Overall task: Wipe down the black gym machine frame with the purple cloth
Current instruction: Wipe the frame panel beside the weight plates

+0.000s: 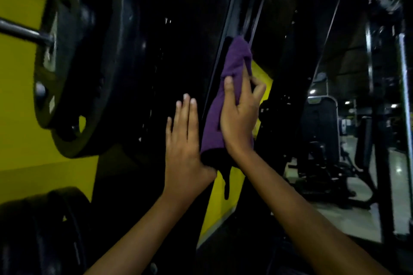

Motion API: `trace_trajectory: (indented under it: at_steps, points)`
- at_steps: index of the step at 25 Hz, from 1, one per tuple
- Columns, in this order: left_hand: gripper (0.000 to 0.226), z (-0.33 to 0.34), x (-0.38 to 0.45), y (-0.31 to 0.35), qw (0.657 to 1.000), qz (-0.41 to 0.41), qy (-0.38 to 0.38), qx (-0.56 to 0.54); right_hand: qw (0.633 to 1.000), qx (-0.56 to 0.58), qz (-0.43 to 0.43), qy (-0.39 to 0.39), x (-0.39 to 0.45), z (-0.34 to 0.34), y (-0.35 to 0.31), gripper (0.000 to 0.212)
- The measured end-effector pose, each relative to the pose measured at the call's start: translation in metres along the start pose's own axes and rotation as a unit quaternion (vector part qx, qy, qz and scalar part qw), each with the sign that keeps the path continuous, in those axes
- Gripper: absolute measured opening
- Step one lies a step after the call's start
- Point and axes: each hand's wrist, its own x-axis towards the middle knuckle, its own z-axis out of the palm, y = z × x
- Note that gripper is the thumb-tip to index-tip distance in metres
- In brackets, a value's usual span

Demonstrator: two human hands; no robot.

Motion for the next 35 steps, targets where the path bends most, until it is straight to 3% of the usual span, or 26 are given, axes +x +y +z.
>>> trace_trajectory:
  at_steps: [3, 5, 7, 8, 10, 12, 15, 16, 20, 22, 24, 25, 29, 31, 33, 35]
  points:
    - [0.106, -0.001, -0.006, -0.003, 1.000, 0.001, 0.005, 0.008, 0.999, -0.002, -0.047, -0.022, -0.008, -0.004, 0.002, 0.049]
    - [0.112, -0.004, -0.002, -0.001, 1.000, -0.005, -0.010, 0.017, 0.998, 0.003, 0.058, -0.019, 0.010, -0.005, 0.003, 0.054]
    - [0.095, -0.013, 0.006, 0.003, 1.000, -0.013, -0.008, 0.017, 0.980, 0.018, 0.196, -0.013, 0.025, 0.000, -0.011, 0.057]
    - [0.084, -0.017, 0.014, 0.004, 1.000, -0.022, -0.004, 0.017, 0.979, 0.012, 0.203, -0.014, 0.024, 0.001, -0.022, 0.055]
    - [0.072, -0.024, 0.039, 0.003, 0.997, -0.021, -0.027, 0.067, 0.992, -0.013, 0.121, -0.030, 0.006, -0.002, -0.037, 0.049]
    - [0.081, -0.027, 0.053, 0.002, 0.992, 0.012, -0.075, 0.104, 0.993, 0.001, 0.099, -0.060, -0.002, -0.010, -0.033, 0.049]
    - [0.099, -0.035, 0.056, 0.009, 0.989, 0.006, -0.136, 0.050, 0.949, 0.002, 0.313, -0.030, 0.026, -0.005, -0.033, 0.044]
    - [0.099, -0.039, 0.056, 0.011, 0.990, 0.000, -0.141, 0.026, 0.938, -0.003, 0.346, -0.016, 0.035, -0.001, -0.039, 0.044]
    - [0.089, -0.065, 0.067, 0.011, 0.978, -0.016, -0.209, -0.024, 0.957, -0.026, 0.278, -0.077, 0.028, -0.008, -0.062, 0.048]
    - [0.081, -0.089, 0.089, 0.015, 0.971, -0.038, -0.233, -0.040, 0.931, -0.030, 0.351, -0.100, 0.032, -0.016, -0.058, 0.042]
    - [0.069, -0.107, 0.132, 0.026, 0.972, -0.060, -0.211, -0.087, 0.870, -0.040, 0.484, -0.081, 0.048, -0.012, -0.061, 0.041]
    - [0.065, -0.110, 0.162, 0.032, 0.977, -0.063, -0.174, -0.107, 0.862, -0.045, 0.500, -0.075, 0.054, -0.008, -0.070, 0.041]
    - [0.066, -0.091, 0.287, 0.059, 0.991, -0.032, -0.051, -0.118, 0.908, -0.026, 0.405, -0.108, 0.045, -0.010, -0.104, 0.047]
    - [0.075, -0.075, 0.315, 0.070, 0.992, -0.033, -0.054, -0.113, 0.875, -0.019, 0.471, -0.114, 0.040, -0.017, -0.098, 0.056]
    - [0.081, -0.062, 0.315, 0.076, 0.991, -0.038, -0.063, -0.108, 0.818, -0.029, 0.564, -0.104, 0.052, -0.016, -0.088, 0.049]
    - [0.081, -0.055, 0.311, 0.077, 0.994, -0.035, -0.060, -0.083, 0.809, -0.030, 0.578, -0.098, 0.068, -0.008, -0.094, 0.046]
